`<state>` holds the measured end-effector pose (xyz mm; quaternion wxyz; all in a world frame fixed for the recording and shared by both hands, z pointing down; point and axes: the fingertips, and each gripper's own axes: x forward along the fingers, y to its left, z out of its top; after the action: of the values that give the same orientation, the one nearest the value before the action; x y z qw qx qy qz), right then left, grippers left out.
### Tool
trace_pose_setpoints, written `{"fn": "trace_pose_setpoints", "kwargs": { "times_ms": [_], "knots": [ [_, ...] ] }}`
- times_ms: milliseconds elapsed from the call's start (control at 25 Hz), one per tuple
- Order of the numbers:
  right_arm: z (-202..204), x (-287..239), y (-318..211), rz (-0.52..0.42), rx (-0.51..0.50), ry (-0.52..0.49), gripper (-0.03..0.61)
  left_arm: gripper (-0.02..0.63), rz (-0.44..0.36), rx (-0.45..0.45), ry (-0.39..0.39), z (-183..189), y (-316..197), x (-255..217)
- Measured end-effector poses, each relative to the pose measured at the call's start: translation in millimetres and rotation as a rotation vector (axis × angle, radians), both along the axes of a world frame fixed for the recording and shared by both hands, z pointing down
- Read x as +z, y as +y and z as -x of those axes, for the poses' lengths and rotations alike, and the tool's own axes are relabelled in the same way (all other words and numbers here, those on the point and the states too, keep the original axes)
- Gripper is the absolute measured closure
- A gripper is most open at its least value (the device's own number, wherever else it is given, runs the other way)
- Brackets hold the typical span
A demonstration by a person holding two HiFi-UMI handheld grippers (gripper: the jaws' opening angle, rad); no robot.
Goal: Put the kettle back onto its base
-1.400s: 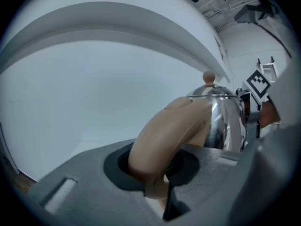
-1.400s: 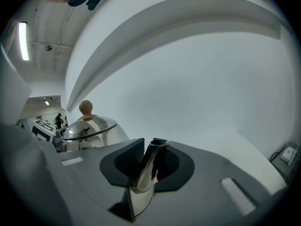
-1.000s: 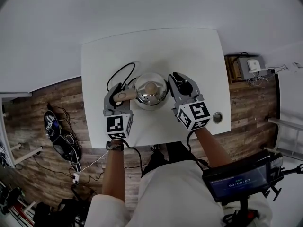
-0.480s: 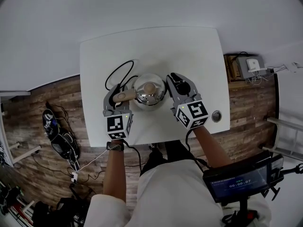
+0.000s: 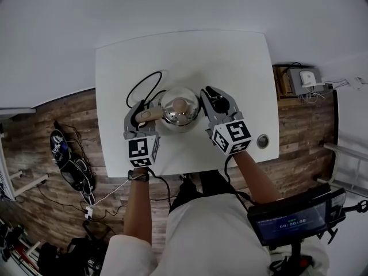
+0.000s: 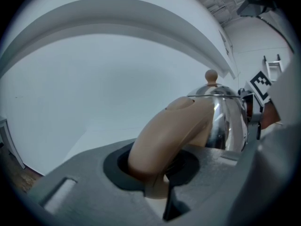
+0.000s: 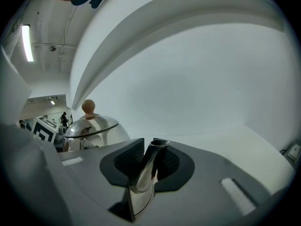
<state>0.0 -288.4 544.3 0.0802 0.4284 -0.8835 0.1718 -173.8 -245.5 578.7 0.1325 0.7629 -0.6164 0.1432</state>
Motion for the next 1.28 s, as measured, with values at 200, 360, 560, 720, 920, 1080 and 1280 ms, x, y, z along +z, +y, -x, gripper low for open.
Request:
{"fn": "trace_pose_setpoints", "kwargs": {
  "times_ms": [200,360,560,720,920,1080,1280],
  "knots": [
    [2,-1,2,-0.007,-0.011,0.002,0.517,0.54,-0.001,-0.007,0.005,2,2,1],
    [3,-2,2,-0.013,-0.014,-0.002,0.517,0.54,-0.011,-0.012,0.006,3,1,0],
    [2,-2,1,-0.016,-0.017,-0.008,0.515,0.54,-0.019,-0.02,0.003,3,0,-2],
    [3,-4,1,-0.022,-0.024,-0.013,0.515,0.54,-0.028,-0.028,0.004,4,1,-3],
    [3,-10,-1,-0.045,-0.028,-0.022,0.517,0.54,-0.048,-0.033,-0.005,4,-1,-8],
    [3,-11,-6,-0.044,-0.017,-0.023,0.517,0.538,-0.048,-0.027,-0.005,3,-5,-10],
    [2,-8,-2,-0.036,-0.018,-0.031,0.517,0.538,-0.047,-0.029,-0.003,3,-3,-9]
  ]
}}
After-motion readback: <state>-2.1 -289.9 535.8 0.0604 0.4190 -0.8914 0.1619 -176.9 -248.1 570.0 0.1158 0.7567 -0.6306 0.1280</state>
